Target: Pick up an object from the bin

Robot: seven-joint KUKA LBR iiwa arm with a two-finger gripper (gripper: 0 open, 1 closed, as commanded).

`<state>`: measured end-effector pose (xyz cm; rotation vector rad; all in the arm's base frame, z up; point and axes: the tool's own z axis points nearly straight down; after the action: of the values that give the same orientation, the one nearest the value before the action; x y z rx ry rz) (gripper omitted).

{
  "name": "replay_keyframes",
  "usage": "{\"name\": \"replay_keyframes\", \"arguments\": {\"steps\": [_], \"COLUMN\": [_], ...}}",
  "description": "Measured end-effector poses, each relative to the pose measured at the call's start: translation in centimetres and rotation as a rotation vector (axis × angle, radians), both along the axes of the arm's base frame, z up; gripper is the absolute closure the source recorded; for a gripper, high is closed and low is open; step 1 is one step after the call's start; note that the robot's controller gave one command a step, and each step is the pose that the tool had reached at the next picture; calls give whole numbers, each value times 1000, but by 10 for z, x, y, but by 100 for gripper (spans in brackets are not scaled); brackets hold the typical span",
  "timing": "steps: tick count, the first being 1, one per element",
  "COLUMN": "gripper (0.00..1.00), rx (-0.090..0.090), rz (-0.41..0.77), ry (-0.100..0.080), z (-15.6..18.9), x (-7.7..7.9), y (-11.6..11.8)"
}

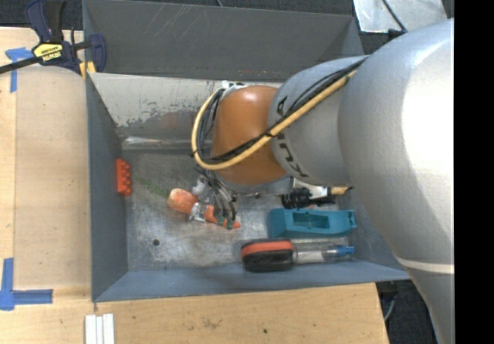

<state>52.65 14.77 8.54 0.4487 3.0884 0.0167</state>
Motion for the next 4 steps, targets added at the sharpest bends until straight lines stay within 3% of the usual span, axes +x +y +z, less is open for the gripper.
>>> {"name": "replay_keyframes", "arguments": {"steps": [1, 4], "gripper": [100, 100], "rx": [-7, -7], "rz": [1, 1], "ry": [22, 19], "z": [15, 66], "x": [-4, -2], "y": [-2, -1]}}
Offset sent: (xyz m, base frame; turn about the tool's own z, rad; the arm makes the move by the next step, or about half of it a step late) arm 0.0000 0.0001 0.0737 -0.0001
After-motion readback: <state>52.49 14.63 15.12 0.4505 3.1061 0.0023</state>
